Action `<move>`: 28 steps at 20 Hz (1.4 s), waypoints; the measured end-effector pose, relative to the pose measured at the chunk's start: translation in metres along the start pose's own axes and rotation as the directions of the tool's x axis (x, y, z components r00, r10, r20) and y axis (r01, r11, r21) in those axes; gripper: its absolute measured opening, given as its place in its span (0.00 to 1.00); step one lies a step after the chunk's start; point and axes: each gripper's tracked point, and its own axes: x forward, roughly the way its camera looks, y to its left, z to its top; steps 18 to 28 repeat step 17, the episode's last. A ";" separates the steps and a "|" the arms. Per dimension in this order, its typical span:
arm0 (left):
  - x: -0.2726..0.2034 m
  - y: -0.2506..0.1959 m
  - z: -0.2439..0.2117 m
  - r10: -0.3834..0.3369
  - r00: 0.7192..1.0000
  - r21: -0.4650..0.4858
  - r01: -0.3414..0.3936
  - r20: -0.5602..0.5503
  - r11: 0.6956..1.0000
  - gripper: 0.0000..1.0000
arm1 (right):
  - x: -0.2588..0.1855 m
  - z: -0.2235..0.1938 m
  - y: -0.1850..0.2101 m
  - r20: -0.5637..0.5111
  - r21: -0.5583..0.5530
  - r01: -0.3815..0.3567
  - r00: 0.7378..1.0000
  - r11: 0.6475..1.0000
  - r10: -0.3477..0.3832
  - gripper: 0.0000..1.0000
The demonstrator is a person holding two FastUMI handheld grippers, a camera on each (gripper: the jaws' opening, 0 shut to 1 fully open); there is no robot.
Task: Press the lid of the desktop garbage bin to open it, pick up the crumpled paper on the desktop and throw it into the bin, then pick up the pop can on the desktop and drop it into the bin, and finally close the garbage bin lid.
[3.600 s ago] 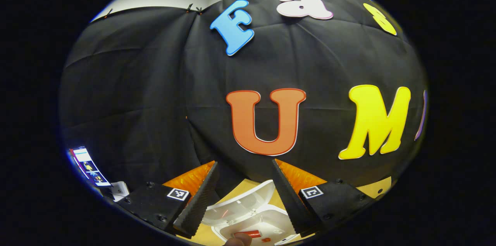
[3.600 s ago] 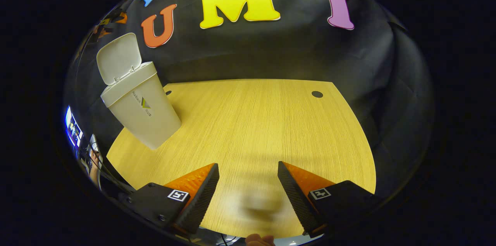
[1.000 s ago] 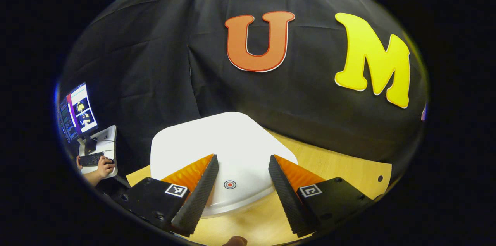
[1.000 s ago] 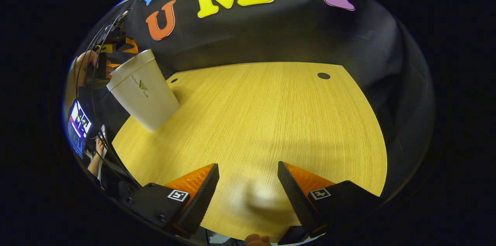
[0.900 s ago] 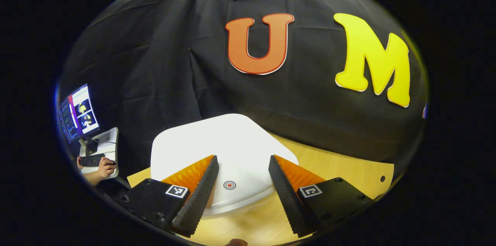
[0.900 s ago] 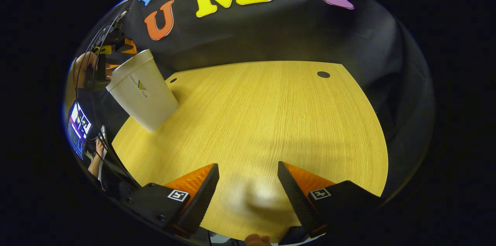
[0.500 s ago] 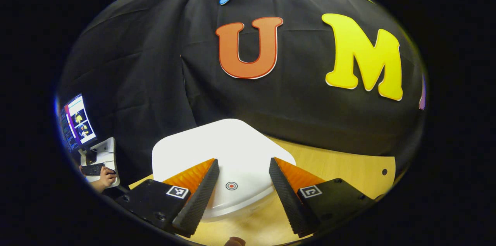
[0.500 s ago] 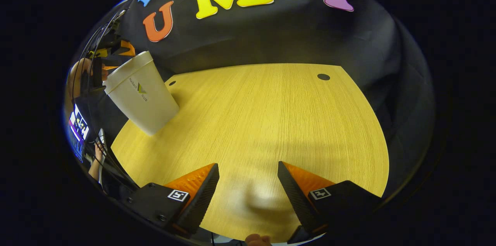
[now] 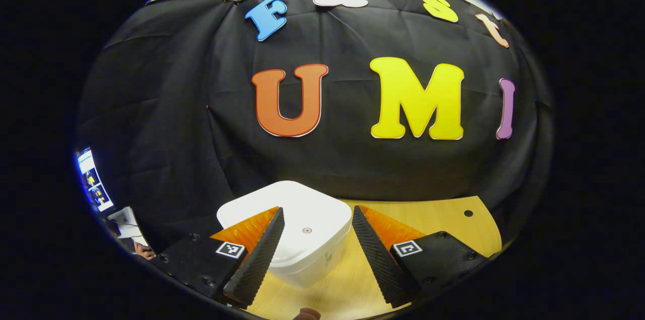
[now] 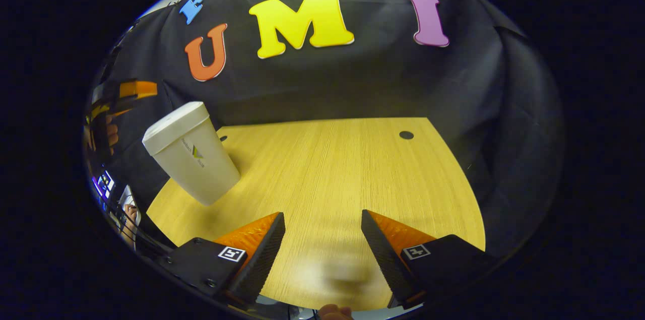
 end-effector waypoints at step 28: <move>-0.083 -0.031 -0.034 -0.222 0.973 0.044 0.220 0.058 0.975 0.92 | -0.099 0.090 0.081 0.363 -0.102 0.123 0.929 0.987 -0.078 0.96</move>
